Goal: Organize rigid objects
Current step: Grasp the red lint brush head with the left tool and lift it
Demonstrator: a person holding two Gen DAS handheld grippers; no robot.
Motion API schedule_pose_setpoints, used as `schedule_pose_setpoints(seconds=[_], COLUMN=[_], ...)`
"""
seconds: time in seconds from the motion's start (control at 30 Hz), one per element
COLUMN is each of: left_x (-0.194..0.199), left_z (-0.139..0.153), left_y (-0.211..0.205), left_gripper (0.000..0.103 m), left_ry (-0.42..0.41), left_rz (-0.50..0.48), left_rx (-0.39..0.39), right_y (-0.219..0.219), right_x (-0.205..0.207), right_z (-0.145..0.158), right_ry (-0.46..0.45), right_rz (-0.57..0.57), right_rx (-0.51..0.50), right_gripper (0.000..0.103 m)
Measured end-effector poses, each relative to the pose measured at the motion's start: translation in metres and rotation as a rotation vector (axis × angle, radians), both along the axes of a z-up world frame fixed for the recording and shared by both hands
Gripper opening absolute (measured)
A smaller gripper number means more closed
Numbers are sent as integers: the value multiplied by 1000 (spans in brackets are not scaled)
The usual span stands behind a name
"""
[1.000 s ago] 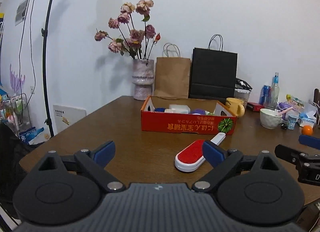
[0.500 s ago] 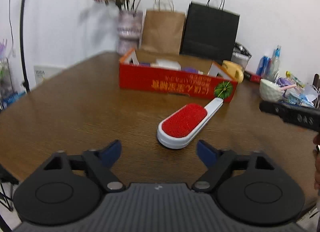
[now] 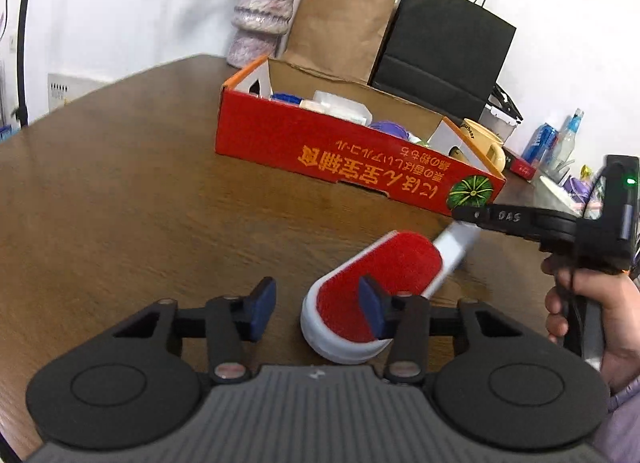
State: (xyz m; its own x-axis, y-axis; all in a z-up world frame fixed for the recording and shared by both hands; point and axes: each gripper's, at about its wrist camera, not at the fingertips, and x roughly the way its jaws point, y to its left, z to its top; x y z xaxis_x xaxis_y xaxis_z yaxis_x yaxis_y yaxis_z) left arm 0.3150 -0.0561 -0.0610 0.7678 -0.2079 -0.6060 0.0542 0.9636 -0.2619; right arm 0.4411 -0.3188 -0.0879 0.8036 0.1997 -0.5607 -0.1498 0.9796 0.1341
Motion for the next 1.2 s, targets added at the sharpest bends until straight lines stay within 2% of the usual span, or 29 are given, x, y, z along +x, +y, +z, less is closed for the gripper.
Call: schedule_pose_setpoints(seconds=[0.07,0.2,0.37,0.47,0.53,0.7,0.73,0.8,0.97,1.1,1.13,1.17,1.2], left_x=[2,4,5,11,13,8,7,8,8,2,0,0,0], left_z=[1,1,3,4,5,6,6,7,17,22,21,19,17], left_y=[0,5,4,1,2,-1,0,4,19,17,14,11,8], left_gripper=[42,36,35,31,27,27,28,39,40,44,48,59,61], left_ry=[-9,-13,-24,-50,-51,-58,-58,-59,-74,-82,-81,-76,-68], left_rz=[8,4,17,55,64,56,57,68,117,72,49,26,4], left_rx=[19,4,25,83,91,115,116,108,103,106,105,100,90], right_y=[0,-12,-26,-30,-31,-32,-31,-32,-38,-33,-31,-30,-30], right_x=[-3,-34,-78,-87,-95,-130,-136,-145,-149,-143,-142,-141,-140], right_z=[-6,-6,2,-1,-2,5,5,5,2,-3,-5,-6,-6], right_ry=[13,-9,-38,-17,-6,-22,-19,-17,-8,8,18,15,21], right_rz=[-21,-37,-70,-77,-94,-64,-57,-43,-62,-44,-42,-45,-52], right_rx=[-20,67,94,95,86,106,103,104,102,114,109,114,126], right_gripper=[16,16,18,18,18,19,19,20,23,23,23,22,20])
